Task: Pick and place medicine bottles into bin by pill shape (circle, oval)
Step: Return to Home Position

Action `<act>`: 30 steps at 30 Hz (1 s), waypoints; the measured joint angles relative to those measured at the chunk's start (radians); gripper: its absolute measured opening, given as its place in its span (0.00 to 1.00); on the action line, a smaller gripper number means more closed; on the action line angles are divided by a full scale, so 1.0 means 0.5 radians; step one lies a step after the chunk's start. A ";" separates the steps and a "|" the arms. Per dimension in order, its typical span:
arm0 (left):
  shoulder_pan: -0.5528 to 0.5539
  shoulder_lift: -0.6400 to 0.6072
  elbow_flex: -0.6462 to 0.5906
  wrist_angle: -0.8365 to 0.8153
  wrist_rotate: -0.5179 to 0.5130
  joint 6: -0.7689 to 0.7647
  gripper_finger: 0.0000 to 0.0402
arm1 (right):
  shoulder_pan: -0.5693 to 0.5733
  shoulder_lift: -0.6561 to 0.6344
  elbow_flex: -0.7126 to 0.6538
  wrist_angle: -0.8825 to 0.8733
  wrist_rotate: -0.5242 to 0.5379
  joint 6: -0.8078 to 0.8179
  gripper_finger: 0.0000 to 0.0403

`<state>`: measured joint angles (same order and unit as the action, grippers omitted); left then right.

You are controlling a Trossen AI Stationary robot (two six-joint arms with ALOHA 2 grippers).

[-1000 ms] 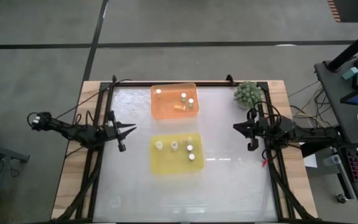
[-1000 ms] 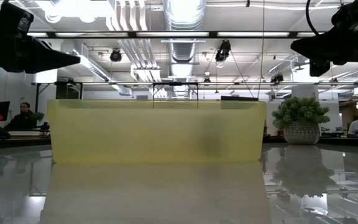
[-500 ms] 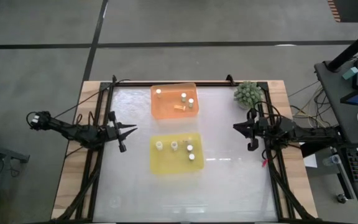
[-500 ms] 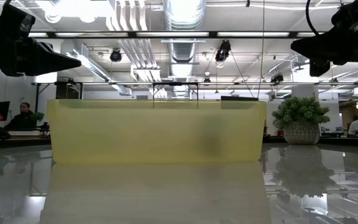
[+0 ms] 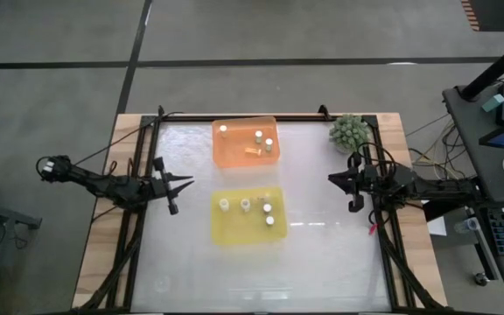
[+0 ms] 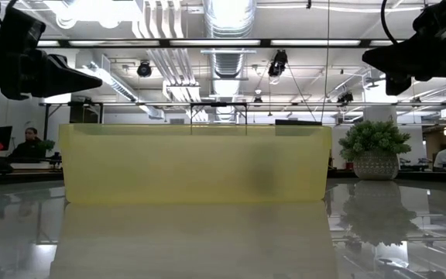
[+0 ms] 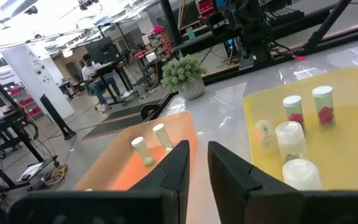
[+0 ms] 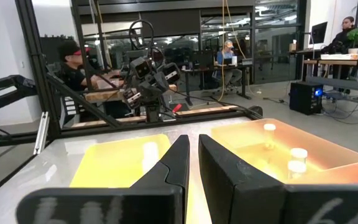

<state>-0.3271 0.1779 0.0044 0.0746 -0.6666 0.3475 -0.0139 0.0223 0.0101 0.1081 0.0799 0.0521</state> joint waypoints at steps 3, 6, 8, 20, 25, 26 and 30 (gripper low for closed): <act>0.000 0.009 0.000 0.000 0.000 0.000 0.10 | 0.000 0.001 0.000 0.000 0.000 0.001 0.07; 0.000 0.019 0.000 0.000 0.000 0.000 0.10 | 0.000 0.000 0.000 0.000 0.000 0.000 0.07; 0.000 0.023 0.000 0.000 0.000 0.000 0.10 | 0.000 0.001 0.000 0.000 0.001 0.000 0.07; 0.000 0.024 0.000 0.000 0.000 0.000 0.10 | 0.000 0.004 0.000 0.001 0.000 0.001 0.07; 0.000 0.022 0.000 0.000 0.000 0.000 0.10 | 0.000 0.005 0.000 0.000 0.001 0.000 0.07; 0.000 0.022 0.000 0.000 0.000 0.000 0.10 | 0.000 0.005 0.000 0.000 0.000 0.000 0.07; 0.000 0.032 0.000 0.000 0.000 0.000 0.10 | 0.001 0.005 0.000 0.000 0.000 0.000 0.07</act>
<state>-0.3271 0.1941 0.0044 0.0746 -0.6666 0.3477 -0.0135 0.0246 0.0101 0.1081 0.0801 0.0521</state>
